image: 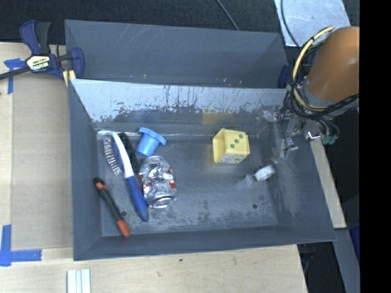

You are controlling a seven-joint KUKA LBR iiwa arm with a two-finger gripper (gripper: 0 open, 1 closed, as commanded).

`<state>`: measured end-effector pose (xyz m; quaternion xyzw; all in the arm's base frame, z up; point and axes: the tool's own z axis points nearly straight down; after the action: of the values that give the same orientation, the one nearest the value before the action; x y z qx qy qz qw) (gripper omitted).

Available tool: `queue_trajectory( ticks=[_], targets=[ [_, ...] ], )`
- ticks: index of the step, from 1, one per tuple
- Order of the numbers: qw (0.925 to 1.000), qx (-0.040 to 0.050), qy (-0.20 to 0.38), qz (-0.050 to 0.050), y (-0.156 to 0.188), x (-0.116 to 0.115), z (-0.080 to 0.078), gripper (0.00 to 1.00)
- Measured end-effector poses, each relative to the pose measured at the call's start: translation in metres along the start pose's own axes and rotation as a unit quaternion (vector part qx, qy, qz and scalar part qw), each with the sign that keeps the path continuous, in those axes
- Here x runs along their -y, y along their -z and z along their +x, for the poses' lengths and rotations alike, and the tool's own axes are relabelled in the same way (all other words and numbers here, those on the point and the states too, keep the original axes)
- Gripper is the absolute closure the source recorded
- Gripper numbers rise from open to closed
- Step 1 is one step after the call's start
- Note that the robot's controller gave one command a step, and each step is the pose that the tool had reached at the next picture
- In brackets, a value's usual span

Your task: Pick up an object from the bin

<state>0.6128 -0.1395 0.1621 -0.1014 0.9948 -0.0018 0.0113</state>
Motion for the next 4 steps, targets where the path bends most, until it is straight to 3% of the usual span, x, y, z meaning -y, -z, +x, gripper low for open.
queue_trajectory(
  ticks=[1, 2, 3, 4],
  targets=[
    [0.9994, -0.0021, -0.033, -0.005, -0.057, 0.003, -0.013, 0.00],
    [0.9979, 0.0035, 0.065, 0.000, -0.090, -0.044, -0.023, 0.00],
    [0.9964, 0.0020, 0.085, -0.004, -0.089, -0.061, -0.023, 1.00],
    [0.9964, 0.0020, 0.085, -0.004, -0.089, -0.061, -0.023, 1.00]
  ],
)
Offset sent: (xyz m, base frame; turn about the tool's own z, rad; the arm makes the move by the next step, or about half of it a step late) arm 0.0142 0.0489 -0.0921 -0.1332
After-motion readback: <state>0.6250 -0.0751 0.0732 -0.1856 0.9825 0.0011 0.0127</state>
